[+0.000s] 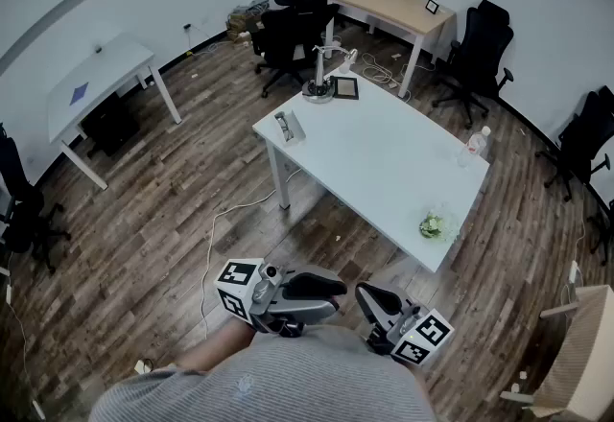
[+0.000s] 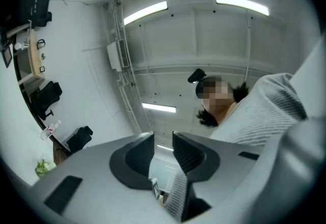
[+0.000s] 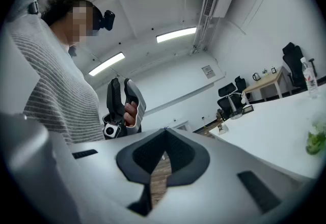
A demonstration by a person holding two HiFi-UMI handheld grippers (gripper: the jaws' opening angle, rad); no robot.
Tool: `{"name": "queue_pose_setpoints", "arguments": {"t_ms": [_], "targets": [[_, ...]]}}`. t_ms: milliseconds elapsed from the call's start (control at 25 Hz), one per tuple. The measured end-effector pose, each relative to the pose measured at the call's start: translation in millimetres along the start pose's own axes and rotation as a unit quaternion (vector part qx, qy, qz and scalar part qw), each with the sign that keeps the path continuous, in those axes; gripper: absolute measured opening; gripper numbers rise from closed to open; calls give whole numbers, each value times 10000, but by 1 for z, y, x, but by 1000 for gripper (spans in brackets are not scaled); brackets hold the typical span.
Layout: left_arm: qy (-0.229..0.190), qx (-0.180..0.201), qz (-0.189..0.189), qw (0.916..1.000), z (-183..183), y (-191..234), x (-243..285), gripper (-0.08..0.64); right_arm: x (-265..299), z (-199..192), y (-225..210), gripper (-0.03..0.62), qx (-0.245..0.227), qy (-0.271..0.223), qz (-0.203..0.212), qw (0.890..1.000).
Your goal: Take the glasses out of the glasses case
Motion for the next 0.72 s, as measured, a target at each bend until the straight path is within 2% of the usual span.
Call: {"name": "queue_pose_setpoints", "arguments": {"t_ms": [480,720], "targets": [[83,-80,14,9999,-5,7,4,107,-2,0,-6,15,34,-24,2,10000],[178,-83,21,9998,-5,9,5,107,4,5,-3,17,121,-170,325,9993]]}}
Point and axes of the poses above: the fingertips, and each gripper's own axes: x forward along the fingers, y to its left, z out of its top, the point moved 1 cm from there along -x, backward along the fingers, and after that the axes turned 1 degree about -x, right-handed, at the moved point
